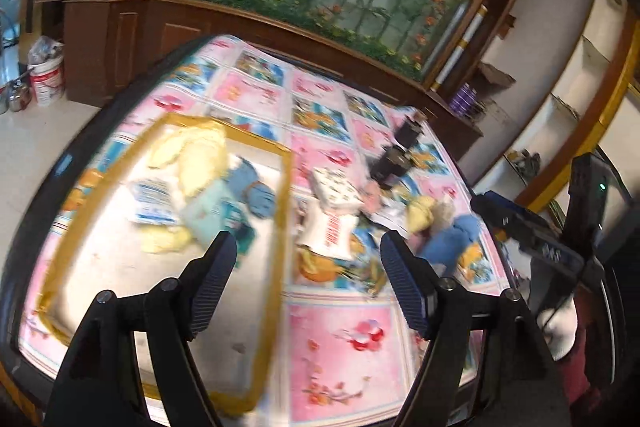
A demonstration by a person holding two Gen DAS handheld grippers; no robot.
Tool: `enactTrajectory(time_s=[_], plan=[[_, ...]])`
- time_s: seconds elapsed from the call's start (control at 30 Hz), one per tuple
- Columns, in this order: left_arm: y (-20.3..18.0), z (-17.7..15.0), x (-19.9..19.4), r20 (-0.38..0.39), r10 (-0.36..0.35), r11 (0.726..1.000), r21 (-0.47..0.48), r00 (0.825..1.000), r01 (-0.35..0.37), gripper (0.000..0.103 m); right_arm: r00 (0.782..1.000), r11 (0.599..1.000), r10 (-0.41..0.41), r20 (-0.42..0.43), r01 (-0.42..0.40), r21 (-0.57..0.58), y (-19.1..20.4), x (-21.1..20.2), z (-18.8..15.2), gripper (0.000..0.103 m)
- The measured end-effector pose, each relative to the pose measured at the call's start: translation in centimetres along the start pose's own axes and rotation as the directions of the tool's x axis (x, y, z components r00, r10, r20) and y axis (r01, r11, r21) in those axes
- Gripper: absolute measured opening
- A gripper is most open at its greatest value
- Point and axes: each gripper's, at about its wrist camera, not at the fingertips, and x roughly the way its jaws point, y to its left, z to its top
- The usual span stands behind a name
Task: Organize soft objects
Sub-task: 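Grasp the yellow cracker packet with the right tool while the left tool grasps the large blue towel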
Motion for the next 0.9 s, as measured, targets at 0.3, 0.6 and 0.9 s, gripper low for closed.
enactTrajectory(time_s=[0.3,0.6,0.9], plan=[[-5.3,-3.1,5.9,-0.166,-0.065,0.996,0.052,0.984,0.074,0.074,0.994,0.97,-0.099,-0.046,0.107,0.219,-11.4,-1.1,-3.4,0.091],[-5.2,-5.0,7.8,-0.233,-0.062,0.998,0.011,0.97,0.066,0.074,0.99,0.953,-0.097,-0.103,0.123,0.278,-16.9,3.0,-3.1,0.09],[-4.3,-4.8,7.2,-0.218,-0.063,0.998,-0.009,0.974,0.063,0.074,0.91,0.942,0.335,-0.246,-0.323,0.088,-6.3,4.8,-3.2,0.052]])
